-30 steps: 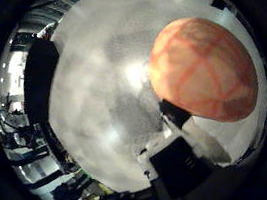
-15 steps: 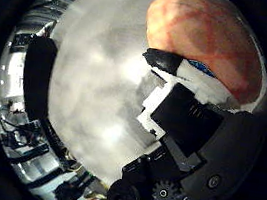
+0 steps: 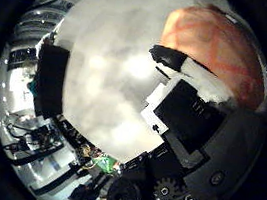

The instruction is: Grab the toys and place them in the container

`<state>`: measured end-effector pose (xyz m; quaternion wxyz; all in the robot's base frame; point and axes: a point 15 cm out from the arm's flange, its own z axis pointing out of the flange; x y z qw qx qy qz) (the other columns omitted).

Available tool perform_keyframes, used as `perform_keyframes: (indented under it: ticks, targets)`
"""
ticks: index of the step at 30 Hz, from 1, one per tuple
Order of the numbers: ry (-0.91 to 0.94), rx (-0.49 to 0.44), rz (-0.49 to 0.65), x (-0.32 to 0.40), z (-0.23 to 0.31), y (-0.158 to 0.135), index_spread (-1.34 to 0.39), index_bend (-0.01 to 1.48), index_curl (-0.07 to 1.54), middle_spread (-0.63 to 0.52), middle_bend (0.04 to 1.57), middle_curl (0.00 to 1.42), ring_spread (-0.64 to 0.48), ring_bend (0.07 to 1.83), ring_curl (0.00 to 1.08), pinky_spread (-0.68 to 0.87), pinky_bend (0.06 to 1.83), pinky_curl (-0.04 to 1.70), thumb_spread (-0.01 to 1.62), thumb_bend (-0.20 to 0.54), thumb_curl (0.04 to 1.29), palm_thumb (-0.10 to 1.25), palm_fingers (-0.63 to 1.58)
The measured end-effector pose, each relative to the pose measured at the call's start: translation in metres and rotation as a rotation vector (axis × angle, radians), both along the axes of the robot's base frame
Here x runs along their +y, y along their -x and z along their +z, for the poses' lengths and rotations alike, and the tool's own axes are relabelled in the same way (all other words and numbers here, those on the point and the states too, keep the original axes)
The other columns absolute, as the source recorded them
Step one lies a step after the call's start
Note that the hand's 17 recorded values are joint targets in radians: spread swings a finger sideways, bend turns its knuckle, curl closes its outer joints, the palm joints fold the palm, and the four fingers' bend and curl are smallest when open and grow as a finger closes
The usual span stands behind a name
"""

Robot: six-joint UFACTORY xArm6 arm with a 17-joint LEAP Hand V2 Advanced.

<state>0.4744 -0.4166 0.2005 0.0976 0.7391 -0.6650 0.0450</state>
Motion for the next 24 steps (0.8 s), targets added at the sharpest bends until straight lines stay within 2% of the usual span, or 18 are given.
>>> perform_keyframes:
  ticks: [6, 12, 18, 24]
  targets:
    - [-0.026, -0.089, -0.052, 0.024, 0.098, 0.021, -0.22, 1.06, 0.65, -0.12, 1.24, 0.59, -0.18, 1.36, 0.53, -0.28, 1.25, 0.58, 0.80, -0.017, 0.62, 1.03, 1.28]
    - [-0.150, -0.115, -0.045, 0.103, 0.157, 0.047, -0.22, 1.07, 0.65, -0.11, 1.25, 0.59, -0.17, 1.38, 0.53, -0.26, 1.26, 0.61, 0.79, -0.018, 0.67, 1.03, 1.27]
    - [-0.229, -0.131, 0.066, 0.216, 0.182, 0.056, -0.22, 1.08, 0.65, -0.10, 1.27, 0.58, -0.16, 1.39, 0.53, -0.25, 1.26, 0.63, 0.80, -0.019, 0.70, 1.02, 1.26]
    - [-0.288, -0.115, 0.168, 0.339, 0.175, 0.058, -0.22, 1.09, 0.65, -0.10, 1.28, 0.57, -0.16, 1.40, 0.53, -0.25, 1.25, 0.64, 0.80, -0.019, 0.72, 1.02, 1.26]
